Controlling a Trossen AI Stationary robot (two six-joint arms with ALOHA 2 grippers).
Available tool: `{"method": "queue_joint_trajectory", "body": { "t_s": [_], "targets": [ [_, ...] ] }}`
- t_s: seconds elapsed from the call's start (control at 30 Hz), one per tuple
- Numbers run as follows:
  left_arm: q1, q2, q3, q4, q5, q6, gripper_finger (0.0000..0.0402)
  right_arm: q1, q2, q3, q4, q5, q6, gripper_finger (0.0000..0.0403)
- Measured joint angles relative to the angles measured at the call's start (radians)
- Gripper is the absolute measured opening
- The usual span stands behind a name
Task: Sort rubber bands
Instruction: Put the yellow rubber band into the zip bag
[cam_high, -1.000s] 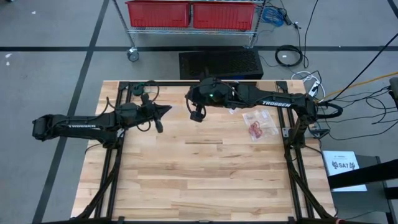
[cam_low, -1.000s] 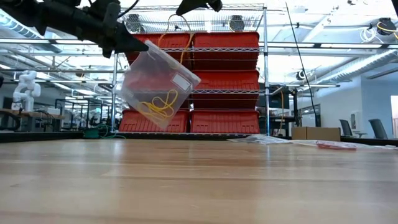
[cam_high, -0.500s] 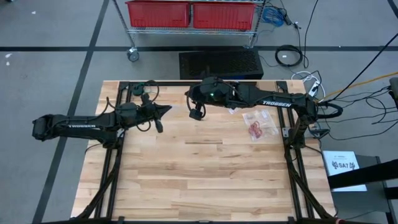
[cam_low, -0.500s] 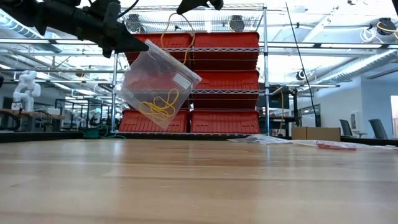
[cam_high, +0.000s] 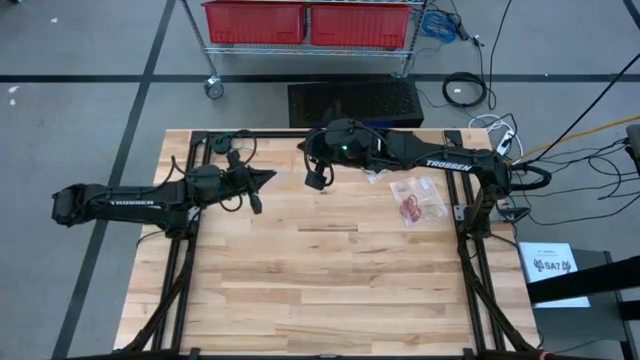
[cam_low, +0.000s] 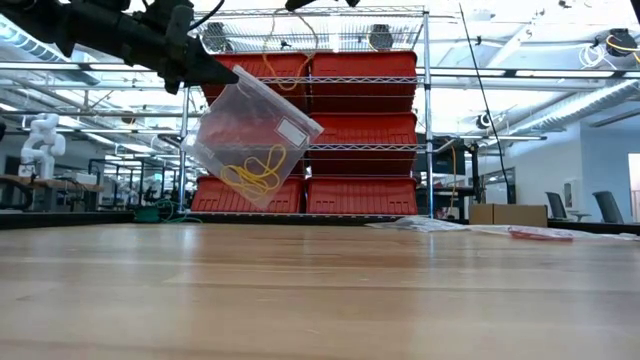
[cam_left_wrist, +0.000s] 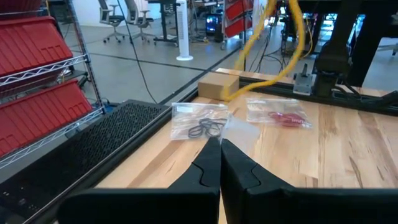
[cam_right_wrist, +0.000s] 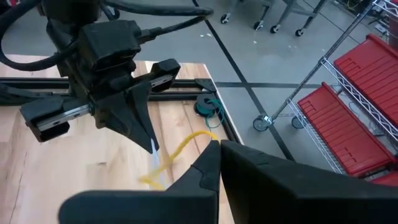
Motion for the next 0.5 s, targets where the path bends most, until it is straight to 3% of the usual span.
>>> {"method": "queue_joint_trajectory", "body": {
  "t_s": [0.5],
  "targets": [
    [0.000,0.000,0.000,0.010,0.000,0.000,0.0000,0.000,0.000,0.000,-0.017,0.000,0.034,0.0000]
  ]
}}
